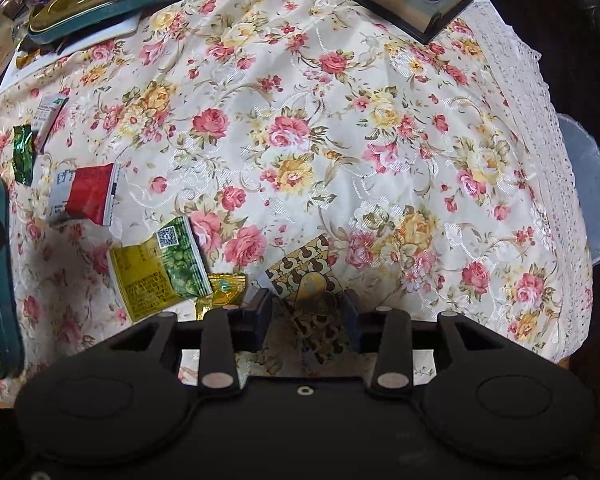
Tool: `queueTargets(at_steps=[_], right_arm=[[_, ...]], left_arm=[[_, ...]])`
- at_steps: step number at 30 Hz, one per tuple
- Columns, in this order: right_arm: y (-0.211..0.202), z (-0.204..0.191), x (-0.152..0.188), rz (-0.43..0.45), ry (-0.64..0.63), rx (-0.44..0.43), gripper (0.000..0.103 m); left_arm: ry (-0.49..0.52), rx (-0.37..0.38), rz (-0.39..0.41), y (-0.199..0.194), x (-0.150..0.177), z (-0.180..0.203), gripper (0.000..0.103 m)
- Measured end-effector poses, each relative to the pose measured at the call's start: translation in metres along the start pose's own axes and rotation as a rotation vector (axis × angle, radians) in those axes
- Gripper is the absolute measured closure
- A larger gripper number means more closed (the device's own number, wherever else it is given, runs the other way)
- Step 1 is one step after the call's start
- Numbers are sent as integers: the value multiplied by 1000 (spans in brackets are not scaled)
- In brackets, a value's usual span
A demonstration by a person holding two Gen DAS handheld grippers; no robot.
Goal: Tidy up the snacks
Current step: 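Grasp the brown heart-print packet with the right gripper while the left gripper grasps the gold candy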
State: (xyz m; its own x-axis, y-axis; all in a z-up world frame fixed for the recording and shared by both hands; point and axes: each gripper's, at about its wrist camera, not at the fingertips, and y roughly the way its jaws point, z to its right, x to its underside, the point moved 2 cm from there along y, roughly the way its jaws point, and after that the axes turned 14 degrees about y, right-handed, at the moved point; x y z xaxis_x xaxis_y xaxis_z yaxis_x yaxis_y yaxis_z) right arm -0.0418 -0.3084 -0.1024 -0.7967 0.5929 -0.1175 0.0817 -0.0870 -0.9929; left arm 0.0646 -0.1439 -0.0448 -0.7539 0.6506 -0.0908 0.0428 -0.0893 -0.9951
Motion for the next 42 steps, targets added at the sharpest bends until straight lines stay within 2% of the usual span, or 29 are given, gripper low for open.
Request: queueTargets(at_steps=[6, 14, 21, 24, 27, 34, 38, 40, 42], right_arm=[[10, 11, -8, -45, 44, 6, 66], [-3, 28, -22, -98, 147, -92, 68], [-31, 38, -32, -98, 223, -180, 68], [-41, 41, -32, -92, 243, -200, 68], [-53, 46, -34, -88, 275, -225, 68], [-65, 57, -33, -81, 302, -256, 68], [-70, 63, -30, -86, 308, -280, 68], [-75, 67, -30, -78, 313, -296, 68], [-80, 72, -30, -66, 320, -307, 68]], left_arm=[[9, 0, -6, 2, 0, 3, 55], [42, 23, 15, 4, -2, 16, 55], [179, 11, 32, 13, 1, 48, 55], [215, 35, 30, 19, 3, 61, 55], [247, 27, 42, 25, 4, 73, 55], [472, -15, 88, 42, 12, 105, 55], [530, -20, 79, 56, 17, 111, 55], [520, 14, 59, 60, 19, 112, 55], [477, 97, 42, 61, 19, 115, 55]])
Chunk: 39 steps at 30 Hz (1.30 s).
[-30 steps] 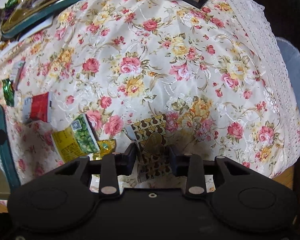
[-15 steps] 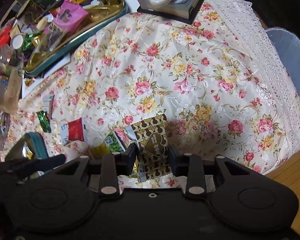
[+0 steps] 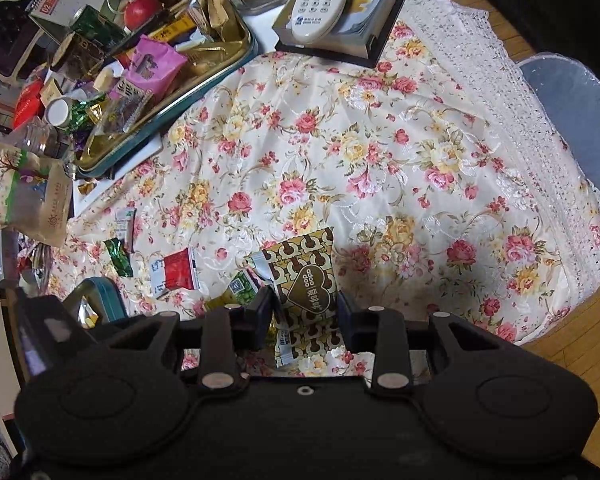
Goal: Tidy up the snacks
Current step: 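Grasp the brown heart-print packet with the right gripper while the left gripper grasps the gold candy, then carry both items over the gold tray and open both grippers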
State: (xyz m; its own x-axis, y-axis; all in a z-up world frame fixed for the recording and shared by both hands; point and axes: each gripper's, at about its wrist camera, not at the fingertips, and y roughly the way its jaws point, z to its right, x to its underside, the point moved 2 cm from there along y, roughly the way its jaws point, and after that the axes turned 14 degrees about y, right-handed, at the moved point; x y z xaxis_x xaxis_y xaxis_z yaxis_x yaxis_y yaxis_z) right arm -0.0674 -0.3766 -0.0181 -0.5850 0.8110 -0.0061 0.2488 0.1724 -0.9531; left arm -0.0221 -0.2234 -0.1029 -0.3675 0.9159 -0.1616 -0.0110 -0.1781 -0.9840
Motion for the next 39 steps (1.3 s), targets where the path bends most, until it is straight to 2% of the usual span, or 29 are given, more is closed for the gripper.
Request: queueTargets(at_steps=[2, 5, 7, 13, 18, 21, 22, 24, 25, 34, 39], right_arm=[[-6, 3, -2, 15, 6, -2, 67], [-13, 7, -3, 39, 15, -6, 67], [-16, 9, -5, 47, 22, -11, 67], [-22, 13, -6, 52, 31, -29, 67], [-21, 13, -5, 48, 28, -32, 67], [-21, 12, -5, 49, 27, -32, 67], [-22, 12, -5, 50, 26, -32, 67], [-22, 10, -5, 52, 25, -33, 67], [-23, 9, -5, 53, 24, -33, 67], [-32, 0, -6, 74, 28, -49, 67], [-31, -14, -6, 79, 25, -44, 67]], left_arm=[[-46, 79, 6, 1, -3, 3, 55], [-123, 116, 14, 2, -10, 7, 55], [-164, 103, 18, 3, -16, 11, 55], [-187, 45, 5, 10, -26, 19, 55], [-230, 55, -46, 24, -27, 16, 56], [-232, 46, -42, 23, -28, 17, 58], [-235, 50, -43, 24, -28, 18, 60], [-258, 51, -35, 24, -28, 17, 76], [-267, 53, -35, 24, -29, 17, 76], [-304, 48, 45, -17, -26, -4, 76], [-346, -1, 49, -43, -15, -22, 76]])
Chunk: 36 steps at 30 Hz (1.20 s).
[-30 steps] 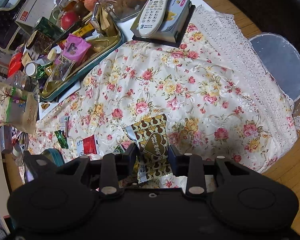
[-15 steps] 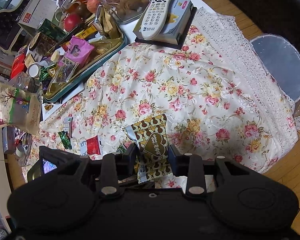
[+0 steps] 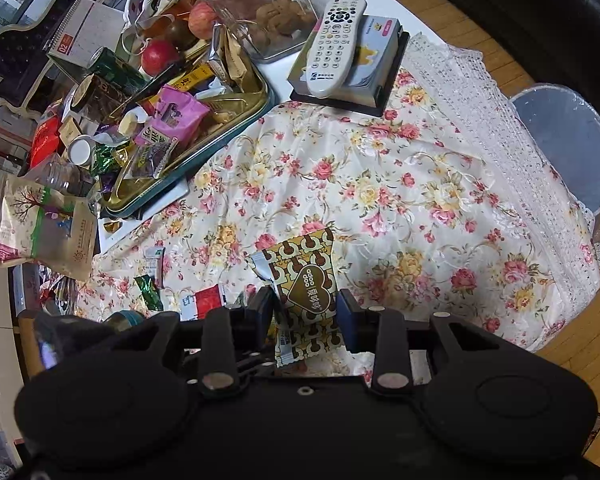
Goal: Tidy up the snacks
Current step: 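Carry both items over the gold tray and open both grippers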
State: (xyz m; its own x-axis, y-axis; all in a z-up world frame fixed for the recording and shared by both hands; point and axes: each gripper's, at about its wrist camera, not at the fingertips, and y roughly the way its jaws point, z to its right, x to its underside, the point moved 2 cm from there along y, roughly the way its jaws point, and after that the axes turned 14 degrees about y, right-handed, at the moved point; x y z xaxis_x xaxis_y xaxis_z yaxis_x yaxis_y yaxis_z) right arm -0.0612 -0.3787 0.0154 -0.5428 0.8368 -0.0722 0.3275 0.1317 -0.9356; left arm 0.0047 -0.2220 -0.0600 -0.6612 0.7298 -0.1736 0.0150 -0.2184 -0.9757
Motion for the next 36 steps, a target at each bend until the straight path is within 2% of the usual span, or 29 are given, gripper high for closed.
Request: queueTargets(at_steps=[9, 23, 30, 36], right_arm=[[19, -36, 14, -38, -46, 29, 67], [47, -108, 53, -84, -174, 51, 67], [57, -152, 85, -104, -268, 43, 67], [71, -185, 120, -126, -374, 59, 67]], left_arm=[[-104, -10, 25, -33, 18, -54, 76], [-285, -124, 74, -86, 74, -151, 76], [-398, -211, 64, -97, 112, -202, 76], [-495, -228, 52, -103, 140, -237, 75]])
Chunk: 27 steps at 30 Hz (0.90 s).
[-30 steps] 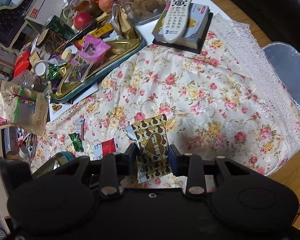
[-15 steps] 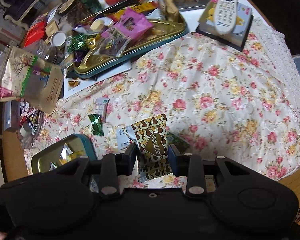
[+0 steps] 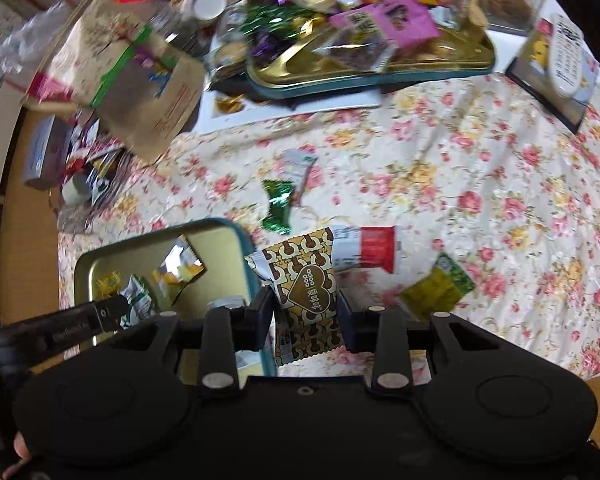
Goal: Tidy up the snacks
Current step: 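Carry both items over the gold tray and open both grippers, then reach the right gripper to the yellow-green packet and close on it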
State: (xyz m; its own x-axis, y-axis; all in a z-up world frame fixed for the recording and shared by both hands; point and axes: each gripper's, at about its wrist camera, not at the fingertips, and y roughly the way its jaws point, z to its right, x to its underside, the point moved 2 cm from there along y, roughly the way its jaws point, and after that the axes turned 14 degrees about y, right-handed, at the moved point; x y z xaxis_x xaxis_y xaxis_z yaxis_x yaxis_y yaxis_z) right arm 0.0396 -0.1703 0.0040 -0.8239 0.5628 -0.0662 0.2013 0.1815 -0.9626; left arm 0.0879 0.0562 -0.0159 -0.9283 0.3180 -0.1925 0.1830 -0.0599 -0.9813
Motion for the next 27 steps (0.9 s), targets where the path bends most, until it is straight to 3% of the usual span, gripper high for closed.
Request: queueTargets(at_steps=[5, 7, 13, 21, 27], right_arm=[[9, -35, 17, -13, -84, -4, 67], [11, -48, 24, -18, -115, -14, 67], [17, -81, 44, -53, -203, -79, 66], [28, -97, 58, -188, -239, -139, 64], [39, -92, 54, -198, -194, -78, 64]], left_arm=[[-38, 9, 26, -6, 3, -19, 74], [-48, -5, 45, -10, 4, -24, 68], [-52, -73, 72, -17, 6, -31, 67], [-77, 3, 4, -5, 12, -37, 67], [-75, 30, -18, -4, 12, -34, 67]])
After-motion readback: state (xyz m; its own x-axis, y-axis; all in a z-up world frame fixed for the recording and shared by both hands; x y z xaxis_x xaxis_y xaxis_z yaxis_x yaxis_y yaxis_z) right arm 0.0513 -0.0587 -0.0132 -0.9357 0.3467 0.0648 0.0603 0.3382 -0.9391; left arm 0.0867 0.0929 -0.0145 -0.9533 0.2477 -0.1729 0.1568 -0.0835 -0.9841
